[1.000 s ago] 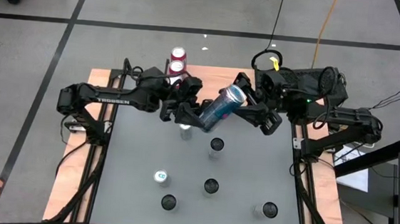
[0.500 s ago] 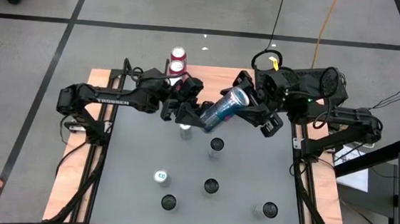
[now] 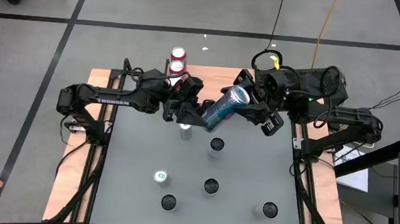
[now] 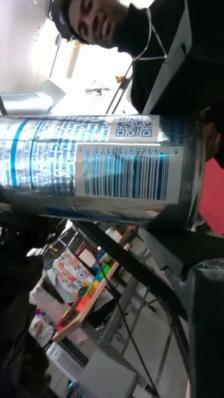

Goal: Place canned beverage on shelf
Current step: Put the top right blue soda can on the shelf

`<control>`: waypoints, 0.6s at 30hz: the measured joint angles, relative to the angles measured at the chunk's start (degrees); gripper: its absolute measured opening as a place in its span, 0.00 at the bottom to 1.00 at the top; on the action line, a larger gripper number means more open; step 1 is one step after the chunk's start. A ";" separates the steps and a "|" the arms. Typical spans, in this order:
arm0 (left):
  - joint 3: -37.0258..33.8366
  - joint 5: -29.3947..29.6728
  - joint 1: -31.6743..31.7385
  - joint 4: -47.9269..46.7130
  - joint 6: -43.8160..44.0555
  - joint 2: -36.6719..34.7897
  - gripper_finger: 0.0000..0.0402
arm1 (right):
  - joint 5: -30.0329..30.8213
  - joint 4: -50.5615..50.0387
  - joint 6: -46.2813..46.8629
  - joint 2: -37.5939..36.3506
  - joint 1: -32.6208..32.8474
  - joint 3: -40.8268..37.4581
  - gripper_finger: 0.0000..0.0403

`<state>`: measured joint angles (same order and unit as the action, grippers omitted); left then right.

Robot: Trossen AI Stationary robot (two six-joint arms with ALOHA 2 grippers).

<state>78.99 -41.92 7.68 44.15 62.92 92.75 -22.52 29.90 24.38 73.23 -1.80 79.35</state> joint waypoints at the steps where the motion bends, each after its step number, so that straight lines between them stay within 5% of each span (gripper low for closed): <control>1: -0.02 0.30 0.01 -0.06 -0.31 0.02 0.68 | 0.05 -0.05 0.07 0.00 0.00 0.00 0.50; 18: -0.04 5.28 0.12 -2.90 -6.79 0.04 0.75 | 1.70 -1.11 0.66 -0.66 -0.64 0.02 0.49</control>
<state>78.96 -36.64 7.79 41.25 56.13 92.79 -20.82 28.79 25.04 72.58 -2.44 79.37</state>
